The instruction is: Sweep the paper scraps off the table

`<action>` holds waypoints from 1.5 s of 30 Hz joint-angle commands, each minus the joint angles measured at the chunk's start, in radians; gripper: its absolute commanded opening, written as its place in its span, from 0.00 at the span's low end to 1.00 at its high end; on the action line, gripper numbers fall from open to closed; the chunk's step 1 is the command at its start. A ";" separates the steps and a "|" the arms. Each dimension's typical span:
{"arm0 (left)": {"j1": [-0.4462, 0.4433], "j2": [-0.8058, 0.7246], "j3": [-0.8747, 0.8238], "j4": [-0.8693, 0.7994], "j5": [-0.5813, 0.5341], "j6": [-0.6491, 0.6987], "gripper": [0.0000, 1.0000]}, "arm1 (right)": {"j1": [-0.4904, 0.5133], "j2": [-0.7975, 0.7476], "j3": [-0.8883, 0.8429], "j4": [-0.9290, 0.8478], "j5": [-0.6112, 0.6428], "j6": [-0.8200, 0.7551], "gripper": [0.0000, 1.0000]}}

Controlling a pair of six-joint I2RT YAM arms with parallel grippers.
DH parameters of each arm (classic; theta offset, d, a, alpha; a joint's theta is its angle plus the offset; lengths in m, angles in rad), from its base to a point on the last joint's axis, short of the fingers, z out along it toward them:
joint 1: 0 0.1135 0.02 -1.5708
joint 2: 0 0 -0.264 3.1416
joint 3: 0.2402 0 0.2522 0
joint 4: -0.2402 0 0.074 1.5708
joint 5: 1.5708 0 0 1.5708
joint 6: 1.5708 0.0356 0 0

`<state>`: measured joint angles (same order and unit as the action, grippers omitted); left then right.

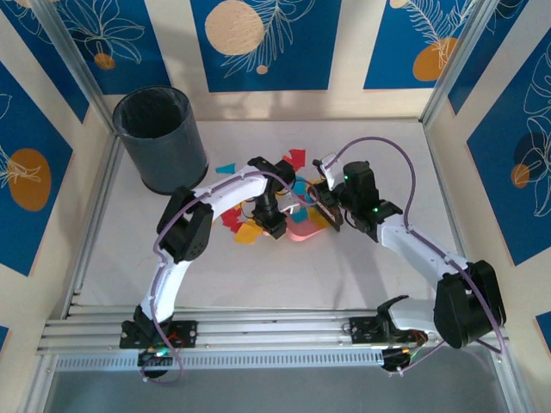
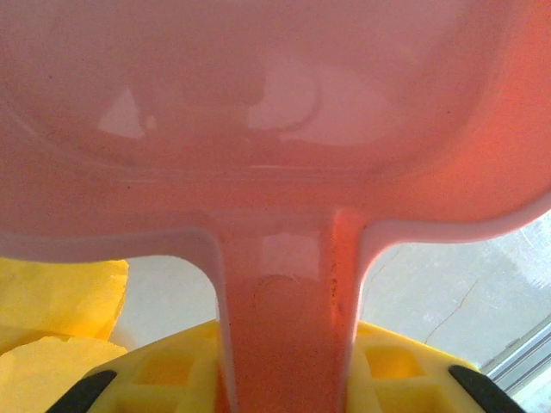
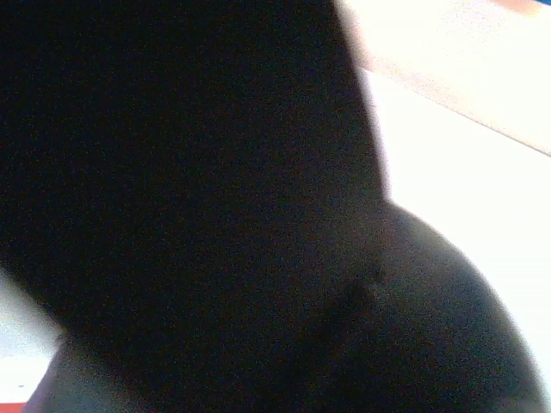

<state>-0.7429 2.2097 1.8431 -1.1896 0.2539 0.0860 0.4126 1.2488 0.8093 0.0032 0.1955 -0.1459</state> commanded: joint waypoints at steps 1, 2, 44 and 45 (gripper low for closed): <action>-0.014 0.015 0.017 -0.027 0.020 0.011 0.00 | 0.020 -0.053 -0.004 -0.010 -0.104 0.022 0.00; -0.013 0.015 0.016 -0.027 0.017 0.012 0.00 | 0.021 -0.066 -0.007 -0.002 -0.104 0.027 0.00; -0.021 -0.006 -0.044 0.019 0.025 -0.036 0.00 | 0.029 0.021 -0.079 0.099 0.179 0.228 0.00; -0.021 -0.002 -0.041 0.019 0.027 -0.033 0.00 | 0.029 0.024 -0.074 0.088 0.156 0.226 0.00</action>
<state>-0.7513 2.1723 1.7767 -1.1553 0.2615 0.0608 0.4389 1.2480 0.7300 0.1493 0.4530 0.0582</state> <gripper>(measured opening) 0.266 0.256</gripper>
